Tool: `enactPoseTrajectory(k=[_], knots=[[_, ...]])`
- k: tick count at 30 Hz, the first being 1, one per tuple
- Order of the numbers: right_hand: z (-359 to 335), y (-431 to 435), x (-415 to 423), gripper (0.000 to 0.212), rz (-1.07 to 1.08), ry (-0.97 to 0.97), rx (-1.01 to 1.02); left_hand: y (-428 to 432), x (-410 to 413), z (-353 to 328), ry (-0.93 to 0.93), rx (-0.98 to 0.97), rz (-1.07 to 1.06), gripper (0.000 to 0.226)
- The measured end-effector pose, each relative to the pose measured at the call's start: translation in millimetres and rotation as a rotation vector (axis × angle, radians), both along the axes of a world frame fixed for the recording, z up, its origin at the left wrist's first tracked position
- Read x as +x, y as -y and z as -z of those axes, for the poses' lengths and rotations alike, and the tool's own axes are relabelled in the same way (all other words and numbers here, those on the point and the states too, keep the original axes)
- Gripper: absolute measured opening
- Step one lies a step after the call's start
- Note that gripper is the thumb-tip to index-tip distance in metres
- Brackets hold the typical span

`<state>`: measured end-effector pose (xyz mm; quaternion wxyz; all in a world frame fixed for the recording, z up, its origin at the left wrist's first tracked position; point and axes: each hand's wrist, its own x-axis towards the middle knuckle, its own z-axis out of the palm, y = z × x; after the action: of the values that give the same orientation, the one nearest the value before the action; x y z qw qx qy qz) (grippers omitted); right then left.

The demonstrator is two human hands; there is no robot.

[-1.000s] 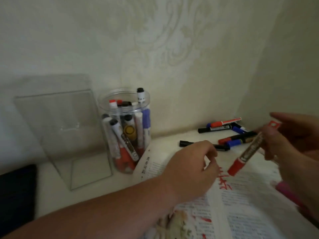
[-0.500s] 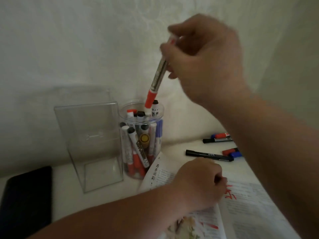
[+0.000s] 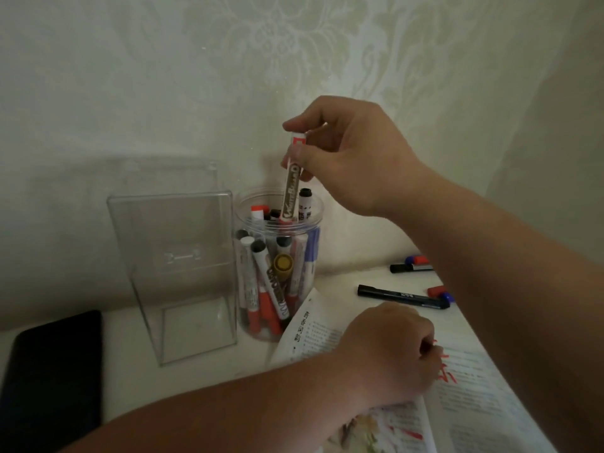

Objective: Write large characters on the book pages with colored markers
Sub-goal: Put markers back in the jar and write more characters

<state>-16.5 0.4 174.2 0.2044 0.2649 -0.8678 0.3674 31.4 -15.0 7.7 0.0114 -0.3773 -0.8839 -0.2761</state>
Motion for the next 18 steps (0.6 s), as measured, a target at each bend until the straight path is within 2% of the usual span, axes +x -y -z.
enactPoseTrajectory(k=[2, 3, 7, 11, 14, 16, 17, 18], knots=[[5.2, 2.1, -0.4, 0.011, 0.065, -0.024, 0.268, 0.0, 1.3, 1.0, 0.002, 0.034, -0.008, 0.024], [11.0, 5.1, 0.9, 0.016, 0.067, -0.007, 0.339, 0.1, 2.4, 2.0, -0.011, 0.055, -0.018, 0.022], [32.0, 12.7, 9.7, 0.051, 0.030, 0.120, 0.400, 6.4, 9.4, -7.0, 0.013, 0.064, -0.039, 0.024], [33.4, 7.5, 16.2, 0.044, -0.001, 0.184, 0.329, 14.2, 13.8, -17.3, 0.019, 0.076, -0.023, 0.024], [32.7, -12.0, 13.2, 0.036, -0.006, 0.034, 0.044, 11.3, 11.6, -10.7, -0.015, 0.082, -0.017, 0.022], [36.6, -42.2, 4.5, 0.024, 0.201, -0.079, -0.084, 6.3, 5.7, -2.3, -0.012, 0.058, -0.020, 0.023], [40.3, -60.5, 0.2, 0.021, 0.336, -0.078, -0.031, 4.0, 3.1, 1.1, -0.006, 0.047, -0.017, 0.023], [46.4, -78.6, -3.9, 0.020, 0.453, -0.008, 0.105, 2.0, 0.8, 4.3, -0.002, 0.050, -0.014, 0.023]])
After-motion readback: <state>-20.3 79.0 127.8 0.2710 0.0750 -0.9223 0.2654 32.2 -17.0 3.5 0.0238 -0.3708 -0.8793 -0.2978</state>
